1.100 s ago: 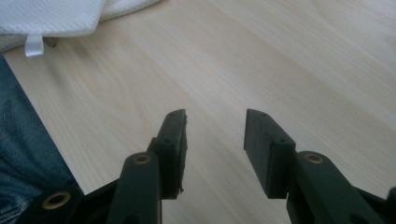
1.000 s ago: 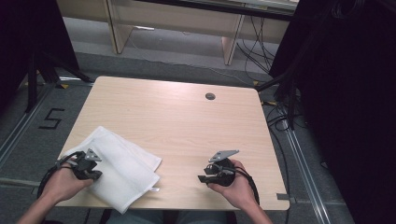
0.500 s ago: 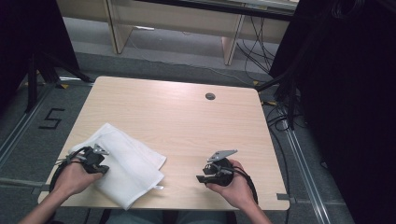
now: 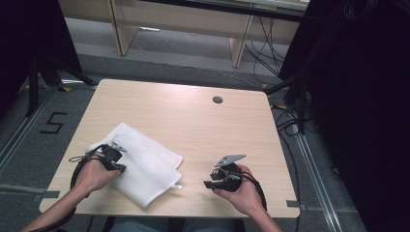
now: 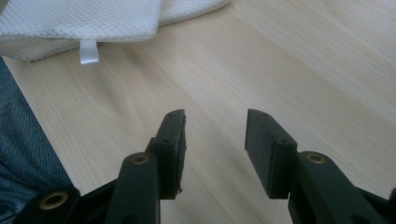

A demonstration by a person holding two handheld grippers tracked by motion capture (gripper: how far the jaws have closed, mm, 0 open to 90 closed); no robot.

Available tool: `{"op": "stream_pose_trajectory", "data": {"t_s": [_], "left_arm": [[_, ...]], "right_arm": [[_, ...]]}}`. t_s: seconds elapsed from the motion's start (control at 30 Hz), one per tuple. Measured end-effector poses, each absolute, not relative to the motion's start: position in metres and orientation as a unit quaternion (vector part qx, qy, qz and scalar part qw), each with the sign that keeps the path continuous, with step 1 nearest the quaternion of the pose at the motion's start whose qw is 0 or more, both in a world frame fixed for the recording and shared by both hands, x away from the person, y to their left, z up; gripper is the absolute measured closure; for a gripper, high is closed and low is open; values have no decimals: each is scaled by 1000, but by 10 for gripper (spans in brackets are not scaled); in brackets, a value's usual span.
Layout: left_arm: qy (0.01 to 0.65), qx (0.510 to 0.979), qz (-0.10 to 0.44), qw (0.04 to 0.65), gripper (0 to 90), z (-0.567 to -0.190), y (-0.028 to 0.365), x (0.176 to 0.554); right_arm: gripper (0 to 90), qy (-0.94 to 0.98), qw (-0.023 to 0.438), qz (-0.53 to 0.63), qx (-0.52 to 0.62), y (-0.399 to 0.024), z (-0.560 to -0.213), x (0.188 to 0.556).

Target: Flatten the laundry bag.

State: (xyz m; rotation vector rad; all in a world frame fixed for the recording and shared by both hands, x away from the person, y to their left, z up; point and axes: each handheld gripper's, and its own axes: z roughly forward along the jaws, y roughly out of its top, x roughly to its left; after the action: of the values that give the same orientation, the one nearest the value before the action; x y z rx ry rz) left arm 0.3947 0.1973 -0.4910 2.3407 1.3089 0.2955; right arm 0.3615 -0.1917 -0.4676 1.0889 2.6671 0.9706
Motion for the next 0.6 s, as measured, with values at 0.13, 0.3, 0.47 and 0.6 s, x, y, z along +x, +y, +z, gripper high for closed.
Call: {"op": "stream_pose_trajectory", "data": {"t_s": [0.13, 0.3, 0.47, 0.6], "left_arm": [[467, 850, 109, 219, 895, -490, 188, 405], [464, 851, 115, 218, 895, -490, 176, 412], [455, 855, 122, 215, 895, -490, 162, 421], [450, 858, 128, 210, 895, -490, 151, 428]], "right_arm": [[586, 875, 43, 315, 365, -188, -467, 362], [584, 876, 48, 318, 360, -189, -469, 363], [581, 869, 46, 325, 371, -190, -469, 363], [580, 871, 45, 317, 373, -191, -468, 363]]}}
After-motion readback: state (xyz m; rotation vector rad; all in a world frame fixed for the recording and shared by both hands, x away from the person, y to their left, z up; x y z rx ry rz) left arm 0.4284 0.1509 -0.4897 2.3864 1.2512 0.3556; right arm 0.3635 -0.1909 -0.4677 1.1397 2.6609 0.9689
